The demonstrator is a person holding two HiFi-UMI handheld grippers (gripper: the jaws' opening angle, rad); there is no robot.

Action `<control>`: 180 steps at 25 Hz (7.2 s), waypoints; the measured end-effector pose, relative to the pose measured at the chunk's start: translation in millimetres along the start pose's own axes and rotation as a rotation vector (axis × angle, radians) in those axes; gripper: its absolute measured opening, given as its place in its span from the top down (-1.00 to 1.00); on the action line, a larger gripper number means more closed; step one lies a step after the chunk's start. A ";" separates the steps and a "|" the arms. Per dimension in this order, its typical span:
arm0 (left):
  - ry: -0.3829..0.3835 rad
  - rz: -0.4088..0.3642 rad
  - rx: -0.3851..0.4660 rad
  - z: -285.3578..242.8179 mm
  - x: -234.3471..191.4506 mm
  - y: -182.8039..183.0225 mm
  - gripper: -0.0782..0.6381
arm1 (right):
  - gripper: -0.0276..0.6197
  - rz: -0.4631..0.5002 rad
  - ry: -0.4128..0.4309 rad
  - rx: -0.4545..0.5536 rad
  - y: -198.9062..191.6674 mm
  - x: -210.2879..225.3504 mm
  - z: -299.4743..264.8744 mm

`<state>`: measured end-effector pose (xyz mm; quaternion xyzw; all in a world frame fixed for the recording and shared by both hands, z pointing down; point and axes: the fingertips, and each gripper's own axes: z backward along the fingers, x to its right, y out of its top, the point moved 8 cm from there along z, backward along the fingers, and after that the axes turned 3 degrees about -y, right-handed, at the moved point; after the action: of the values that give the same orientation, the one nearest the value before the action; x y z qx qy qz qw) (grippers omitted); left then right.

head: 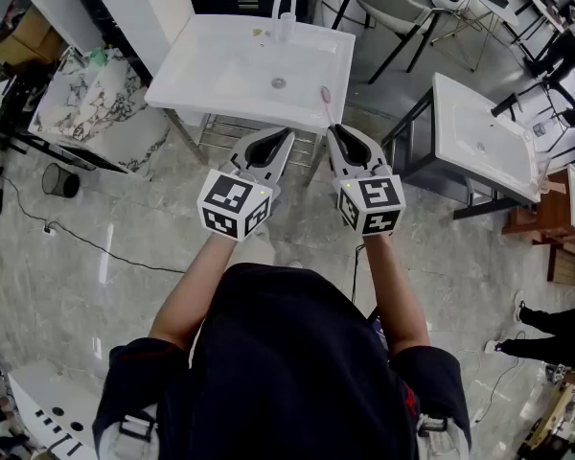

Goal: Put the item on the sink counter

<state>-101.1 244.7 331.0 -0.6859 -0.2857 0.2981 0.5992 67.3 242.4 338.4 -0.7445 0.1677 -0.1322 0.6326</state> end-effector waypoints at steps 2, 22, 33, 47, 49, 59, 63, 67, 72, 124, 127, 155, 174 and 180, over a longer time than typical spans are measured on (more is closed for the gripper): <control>0.000 0.002 0.000 -0.6 1.8 -0.6 0.74 | 0.73 -0.007 0.000 0.002 -1.2 1.0 1.6; 0.016 0.031 -0.002 -13.0 9.2 -10.1 0.74 | 0.73 -0.026 0.017 -0.004 -11.4 17.4 4.8; 0.006 0.048 -0.009 -44.8 -21.5 -9.8 0.74 | 0.73 -0.038 0.011 -0.010 -8.8 37.7 -30.9; 0.003 0.068 -0.032 -100.3 -81.7 -3.3 0.74 | 0.73 -0.068 0.015 -0.021 -3.2 72.2 -102.3; -0.003 0.070 -0.039 -106.8 -89.6 -2.9 0.74 | 0.73 -0.071 0.014 -0.023 -2.1 75.5 -111.9; -0.028 0.085 -0.057 -137.0 -132.2 4.0 0.74 | 0.73 -0.086 -0.005 -0.049 5.6 90.8 -159.4; -0.040 0.096 -0.064 -144.6 -151.5 6.0 0.74 | 0.73 -0.086 -0.010 -0.061 10.1 91.5 -179.6; -0.048 0.105 -0.058 -154.7 -171.4 8.4 0.74 | 0.73 -0.084 -0.019 -0.068 14.4 92.8 -198.4; -0.063 0.114 -0.048 -163.3 -191.4 10.3 0.74 | 0.73 -0.075 -0.031 -0.076 18.1 94.0 -217.6; -0.097 0.156 -0.034 -228.4 -269.3 10.7 0.74 | 0.73 -0.070 -0.039 -0.106 23.8 127.6 -313.8; -0.090 0.161 -0.039 -241.0 -266.4 9.2 0.74 | 0.73 -0.071 -0.030 -0.113 21.8 140.6 -316.0; 0.028 0.231 -0.075 -330.9 -270.8 -4.6 0.74 | 0.73 -0.064 0.108 -0.185 4.5 226.1 -367.7; 0.142 0.274 -0.115 -371.2 -283.1 -22.5 0.74 | 0.73 -0.065 0.225 -0.232 -15.4 267.8 -415.8; 0.174 0.297 -0.129 -380.3 -287.2 -29.8 0.74 | 0.73 -0.065 0.258 -0.254 -22.4 275.9 -428.4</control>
<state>-5.7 -214.9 419.2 -0.7807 -0.1470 0.3039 0.5260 144.7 -253.9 426.9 -0.8002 0.2389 -0.2248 0.5021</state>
